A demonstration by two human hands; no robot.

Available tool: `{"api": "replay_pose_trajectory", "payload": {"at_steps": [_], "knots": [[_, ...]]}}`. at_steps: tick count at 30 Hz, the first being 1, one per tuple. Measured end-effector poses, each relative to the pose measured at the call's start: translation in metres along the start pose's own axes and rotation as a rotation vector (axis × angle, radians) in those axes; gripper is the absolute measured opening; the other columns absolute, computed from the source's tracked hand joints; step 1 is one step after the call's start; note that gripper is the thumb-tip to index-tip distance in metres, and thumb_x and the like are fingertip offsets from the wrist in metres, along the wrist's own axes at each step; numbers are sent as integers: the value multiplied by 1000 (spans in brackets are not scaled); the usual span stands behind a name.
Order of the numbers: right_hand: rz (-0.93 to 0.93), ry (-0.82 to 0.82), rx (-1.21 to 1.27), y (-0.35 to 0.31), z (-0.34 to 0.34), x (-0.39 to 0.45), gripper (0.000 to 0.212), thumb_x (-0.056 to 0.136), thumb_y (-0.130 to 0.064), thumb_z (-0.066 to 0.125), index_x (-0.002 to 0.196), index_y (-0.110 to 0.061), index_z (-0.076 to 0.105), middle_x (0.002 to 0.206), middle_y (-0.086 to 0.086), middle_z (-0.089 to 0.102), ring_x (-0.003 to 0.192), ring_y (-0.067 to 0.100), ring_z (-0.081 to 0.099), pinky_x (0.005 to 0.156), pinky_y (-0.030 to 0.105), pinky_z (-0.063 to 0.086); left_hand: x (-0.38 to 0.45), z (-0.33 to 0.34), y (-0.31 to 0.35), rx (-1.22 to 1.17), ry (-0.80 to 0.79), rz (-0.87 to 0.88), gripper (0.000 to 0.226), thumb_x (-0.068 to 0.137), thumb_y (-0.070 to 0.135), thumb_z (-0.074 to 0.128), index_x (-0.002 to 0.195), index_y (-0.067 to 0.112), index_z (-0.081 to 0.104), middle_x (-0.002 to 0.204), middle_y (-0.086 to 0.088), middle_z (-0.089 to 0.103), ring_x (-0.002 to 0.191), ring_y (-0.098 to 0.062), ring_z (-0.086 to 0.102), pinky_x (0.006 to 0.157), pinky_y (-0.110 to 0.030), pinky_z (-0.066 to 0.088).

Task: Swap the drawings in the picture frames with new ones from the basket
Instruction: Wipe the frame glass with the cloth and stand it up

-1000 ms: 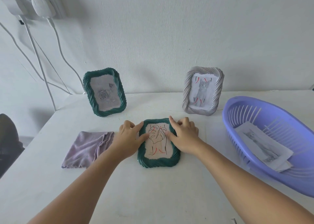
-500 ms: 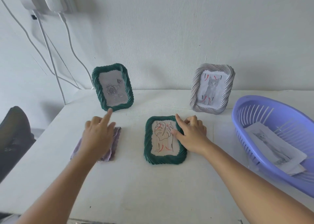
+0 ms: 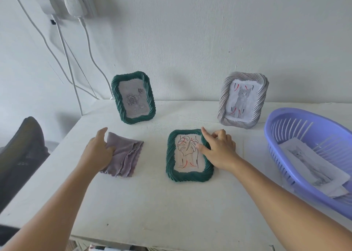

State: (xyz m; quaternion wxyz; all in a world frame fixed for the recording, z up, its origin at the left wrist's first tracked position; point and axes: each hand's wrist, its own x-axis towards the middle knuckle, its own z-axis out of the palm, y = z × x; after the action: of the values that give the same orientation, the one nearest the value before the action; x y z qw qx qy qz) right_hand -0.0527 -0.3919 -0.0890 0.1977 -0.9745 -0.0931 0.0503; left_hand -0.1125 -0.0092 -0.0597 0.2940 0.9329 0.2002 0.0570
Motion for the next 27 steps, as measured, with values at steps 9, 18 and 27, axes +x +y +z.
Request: {"api": "replay_pose_trajectory", "payload": {"at_steps": [9, 18, 27], "knots": [[-293, 35, 493, -52, -36, -14, 86, 92, -59, 62, 156, -56, 4, 140, -9, 41, 135, 13, 36, 114, 41, 31, -31, -21, 77, -172, -170, 486, 84, 93, 14, 71, 140, 70, 29, 87, 15, 54, 65, -4, 55, 60, -18, 48], [-405, -130, 826, -83, -40, -17, 75, 97, -24, 66, 152, -57, 27, 87, -15, 65, 82, 0, 64, 74, 18, 51, -50, -16, 122, -308, -277, 540, 81, 90, 26, 77, 149, 58, 31, 114, 16, 56, 89, -10, 66, 74, -27, 57], [-184, -46, 985, -67, -48, -25, 69, 100, -26, 63, 156, -45, 27, 106, 12, 72, 99, 23, 71, 97, 43, 56, -50, 3, 100, -834, -589, 175, 62, 89, 18, 78, 143, 21, 47, 116, -16, 74, 109, -35, 71, 87, -39, 60]]}}
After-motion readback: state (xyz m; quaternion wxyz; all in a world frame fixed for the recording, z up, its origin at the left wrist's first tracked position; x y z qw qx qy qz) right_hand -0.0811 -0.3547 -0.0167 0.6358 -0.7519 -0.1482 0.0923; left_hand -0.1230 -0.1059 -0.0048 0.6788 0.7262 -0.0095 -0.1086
